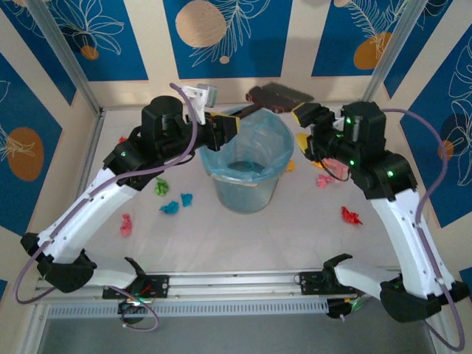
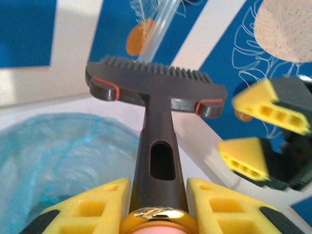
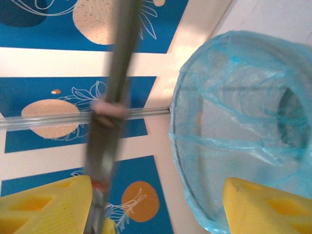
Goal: Sweep away the paper scraps from the table
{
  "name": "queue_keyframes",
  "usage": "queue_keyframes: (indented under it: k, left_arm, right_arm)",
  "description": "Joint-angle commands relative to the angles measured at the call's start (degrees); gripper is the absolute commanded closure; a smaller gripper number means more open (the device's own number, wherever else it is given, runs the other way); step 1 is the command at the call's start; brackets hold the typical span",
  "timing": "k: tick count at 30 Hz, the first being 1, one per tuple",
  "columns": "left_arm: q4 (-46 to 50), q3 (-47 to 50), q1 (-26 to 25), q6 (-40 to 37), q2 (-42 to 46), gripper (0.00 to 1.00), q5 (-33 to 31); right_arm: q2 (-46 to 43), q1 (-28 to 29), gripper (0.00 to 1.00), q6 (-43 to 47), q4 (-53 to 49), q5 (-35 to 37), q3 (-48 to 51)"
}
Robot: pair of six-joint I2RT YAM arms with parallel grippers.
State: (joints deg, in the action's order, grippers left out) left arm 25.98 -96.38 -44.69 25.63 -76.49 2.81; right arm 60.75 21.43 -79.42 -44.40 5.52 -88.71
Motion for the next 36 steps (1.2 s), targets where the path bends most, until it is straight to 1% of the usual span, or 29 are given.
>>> queue_keyframes:
  k: [1, 3, 6, 10, 13, 16, 20, 25, 29, 31, 33, 36]
  left_arm:
    - [-6.27, -2.94, 0.99, -4.27, 3.87, 1.0, -8.93]
    - [-6.35, -2.94, 1.3, -5.27, 4.72, 1.0, -11.72]
    - [-6.47, -2.87, 2.05, -7.16, 5.85, 1.0, -14.53]
    - [-6.68, -2.73, 2.61, -9.79, 7.54, 1.0, -20.16]
    - [-6.93, -1.94, 2.82, -11.74, 8.91, 1.0, -25.16]
    - [-7.36, -0.34, 2.99, -12.61, 10.34, 1.0, -28.7]
    - [-6.54, 1.4, 3.06, -12.47, 11.78, 1.0, -29.5]
    - [-5.13, 3.86, 3.11, -11.4, 14.03, 1.0, -30.58]
    - [-4.32, 5.62, 3.08, -10.98, 16.15, 1.0, -31.7]
    - [-3.71, 6.23, 3.11, -10.88, 16.93, 1.0, -32.23]
    - [-3.48, 6.8, 3.11, -10.69, 17.64, 1.0, -32.73]
    - [-3.13, 7.54, 3.07, -10.41, 18.38, 1.0, -33.01]
  right_arm:
    - [-4.3, -0.61, 0.3, 7.45, -10.53, 5.8, -0.84]
    - [-5.45, -0.81, 0.31, 8.41, -13.88, 6.98, -0.23]
    - [-6.33, -0.9, 0.33, 8.67, -18.17, 6.36, 1.48]
    - [-4.49, -0.57, 0.34, 7.95, -22.19, 1.07, 3.9]
    - [-1.42, 0.93, 0.34, 6.5, -22.71, -2.61, 5.57]
    - [1.66, 4.25, 0.34, 4.27, -21.27, -2.84, 6.44]
    - [5.23, 7.87, 0.34, 1.77, -18.0, -1.47, 6.29]
    - [9.23, 9.54, 0.33, -4.09, -17.75, -0.49, 6.09]
    - [10.72, 10.99, 0.37, -7.89, -18.26, 3.2, 5.66]
    - [11.75, 11.18, 0.39, -9.23, -18.07, 3.43, 5.43]
    - [13.0, 11.62, 0.43, -9.98, -17.28, 3.79, 5.11]
    - [14.95, 12.41, 0.45, -11.57, -16.07, 4.86, 4.29]
